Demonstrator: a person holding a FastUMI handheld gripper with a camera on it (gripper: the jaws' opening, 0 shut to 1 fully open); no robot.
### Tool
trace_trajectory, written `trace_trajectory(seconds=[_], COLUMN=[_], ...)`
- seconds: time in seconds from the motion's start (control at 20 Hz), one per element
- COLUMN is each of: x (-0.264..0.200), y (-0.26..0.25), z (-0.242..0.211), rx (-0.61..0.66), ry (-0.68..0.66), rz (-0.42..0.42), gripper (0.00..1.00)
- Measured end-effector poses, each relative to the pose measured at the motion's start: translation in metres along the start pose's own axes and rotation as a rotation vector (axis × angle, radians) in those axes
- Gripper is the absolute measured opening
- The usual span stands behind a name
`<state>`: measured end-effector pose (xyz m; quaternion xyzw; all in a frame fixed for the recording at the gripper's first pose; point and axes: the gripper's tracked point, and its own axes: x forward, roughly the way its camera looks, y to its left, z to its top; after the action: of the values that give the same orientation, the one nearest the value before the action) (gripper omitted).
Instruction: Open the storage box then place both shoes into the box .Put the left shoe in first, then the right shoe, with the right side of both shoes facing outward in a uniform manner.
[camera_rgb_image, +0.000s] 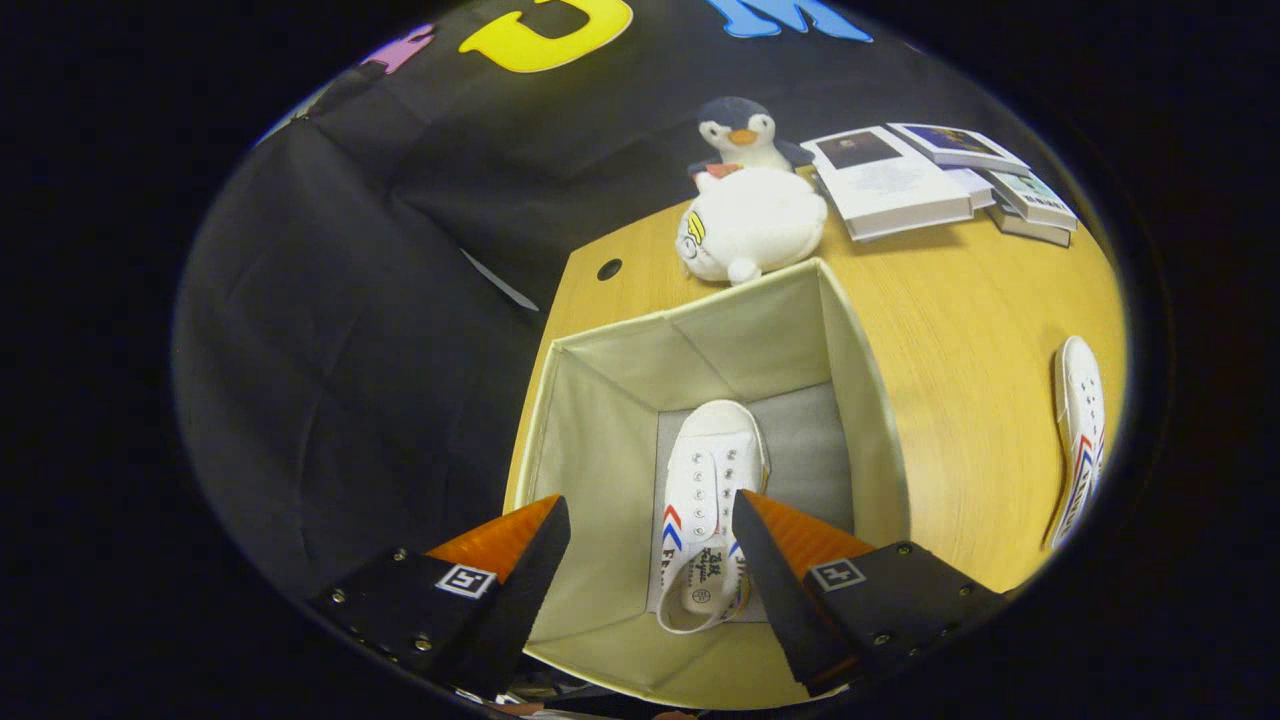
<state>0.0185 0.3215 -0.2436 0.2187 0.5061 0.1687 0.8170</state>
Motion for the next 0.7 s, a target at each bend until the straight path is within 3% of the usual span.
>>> trace_trajectory(seconds=[0.3, 0.7], x=[-0.064, -0.125], y=[-0.015, -0.098], z=[0.029, 0.042], rx=[-0.072, -0.134], ry=[-0.098, -0.157], rz=[0.057, -0.033], gripper=[0.98, 0.98])
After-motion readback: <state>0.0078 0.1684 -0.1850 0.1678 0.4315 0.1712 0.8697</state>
